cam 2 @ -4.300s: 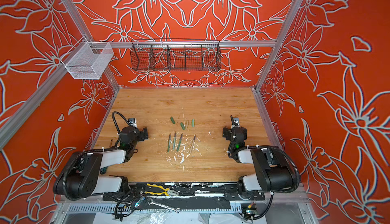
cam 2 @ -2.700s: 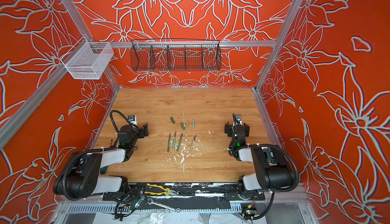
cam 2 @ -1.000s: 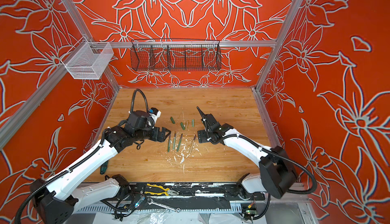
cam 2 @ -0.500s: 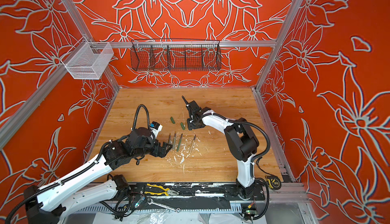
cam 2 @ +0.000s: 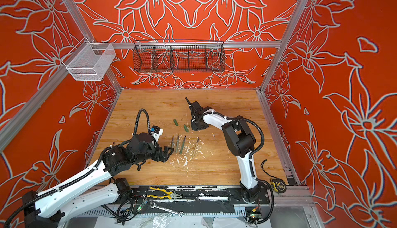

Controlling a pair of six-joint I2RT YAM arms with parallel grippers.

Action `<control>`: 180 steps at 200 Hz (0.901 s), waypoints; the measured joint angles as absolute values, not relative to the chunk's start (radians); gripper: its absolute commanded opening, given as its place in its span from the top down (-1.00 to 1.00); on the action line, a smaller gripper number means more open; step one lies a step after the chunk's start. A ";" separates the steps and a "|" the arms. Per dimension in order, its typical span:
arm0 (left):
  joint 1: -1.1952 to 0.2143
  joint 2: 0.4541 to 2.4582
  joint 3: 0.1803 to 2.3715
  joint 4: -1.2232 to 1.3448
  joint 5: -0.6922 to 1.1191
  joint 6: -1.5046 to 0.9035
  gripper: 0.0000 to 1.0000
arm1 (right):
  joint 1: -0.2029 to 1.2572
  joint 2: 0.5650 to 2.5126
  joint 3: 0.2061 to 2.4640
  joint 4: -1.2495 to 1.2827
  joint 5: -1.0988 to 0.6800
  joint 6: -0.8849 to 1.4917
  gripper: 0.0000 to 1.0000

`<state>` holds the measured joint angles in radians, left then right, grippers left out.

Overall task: Insert pens into pen caps
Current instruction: Pick up the pen cap from the center of the table.

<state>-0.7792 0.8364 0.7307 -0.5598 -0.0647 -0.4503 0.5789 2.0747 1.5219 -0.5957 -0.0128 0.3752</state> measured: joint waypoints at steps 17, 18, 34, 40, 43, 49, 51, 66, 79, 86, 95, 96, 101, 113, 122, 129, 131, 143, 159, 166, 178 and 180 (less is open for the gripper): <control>-0.779 0.836 0.731 -0.560 -0.067 -0.450 -0.95 | 0.579 2.086 1.530 -0.596 -0.007 0.371 0.51; -0.779 0.836 0.731 -0.560 -0.067 -0.450 -0.95 | 0.579 2.086 1.530 -0.596 -0.007 0.370 0.52; -0.779 0.836 0.731 -0.560 -0.067 -0.450 -0.95 | 0.579 2.096 1.535 -0.603 -0.006 0.361 0.60; -0.779 0.836 0.731 -0.560 -0.067 -0.450 -0.95 | 0.579 2.101 1.540 -0.605 -0.006 0.357 0.65; -0.779 0.836 0.731 -0.560 -0.067 -0.450 -0.95 | 0.579 2.102 1.544 -0.606 -0.006 0.358 0.66; -0.779 0.836 0.731 -0.560 -0.068 -0.450 -0.95 | 0.579 2.104 1.550 -0.608 -0.006 0.353 0.69; -0.779 0.836 0.731 -0.560 -0.068 -0.450 -0.95 | 0.579 2.105 1.553 -0.609 -0.005 0.355 0.70; -0.779 0.837 0.730 -0.559 -0.069 -0.450 -0.95 | 0.579 2.107 1.563 -0.612 -0.006 0.347 0.74; -0.779 0.837 0.730 -0.559 -0.070 -0.450 -0.95 | 0.578 2.107 1.565 -0.611 -0.006 0.344 0.78; -0.779 0.837 0.730 -0.559 -0.070 -0.450 -0.95 | 0.578 2.107 1.565 -0.612 -0.006 0.343 0.81; -0.779 0.837 0.729 -0.556 -0.070 -0.450 -0.95 | 0.578 2.107 1.565 -0.613 -0.006 0.340 0.84; -0.779 0.837 0.729 -0.556 -0.070 -0.450 -0.95 | 0.578 2.107 1.565 -0.613 -0.006 0.340 0.84; -0.779 0.838 0.727 -0.553 -0.070 -0.450 -0.95 | 0.578 2.107 1.565 -0.613 -0.006 0.338 0.86; -0.779 0.841 0.724 -0.549 -0.070 -0.450 -0.95 | 0.578 2.107 1.565 -0.613 -0.006 0.332 0.88; -0.779 0.842 0.722 -0.546 -0.070 -0.450 -0.95 | 0.578 2.107 1.565 -0.614 -0.006 0.327 0.91; -0.779 0.842 0.720 -0.542 -0.070 -0.450 -0.95 | 0.578 2.107 1.565 -0.614 -0.006 0.323 0.91; -0.779 0.842 0.720 -0.541 -0.070 -0.450 -0.95 | 0.578 2.107 1.565 -0.614 -0.006 0.322 0.91; -0.779 0.842 0.719 -0.536 -0.070 -0.450 -0.95 | 0.578 2.107 1.564 -0.614 -0.006 0.317 0.91; -0.779 0.842 0.718 -0.522 -0.073 -0.450 -0.95 | 0.578 2.105 1.562 -0.613 -0.006 0.312 0.91; -0.779 0.842 0.715 -0.513 -0.075 -0.450 -0.95 | 0.578 2.103 1.560 -0.613 -0.006 0.309 0.91; -0.779 0.845 0.714 -0.502 -0.077 -0.450 -0.95 | 0.578 2.093 1.550 -0.612 -0.007 0.301 0.91; -0.779 0.846 0.714 -0.499 -0.077 -0.450 -0.95 | 0.578 2.090 1.546 -0.611 -0.007 0.299 0.91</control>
<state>-0.7792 0.8459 0.7139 -0.4988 -0.0772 -0.4503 0.5777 2.0895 1.5463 -0.6106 -0.0067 0.2993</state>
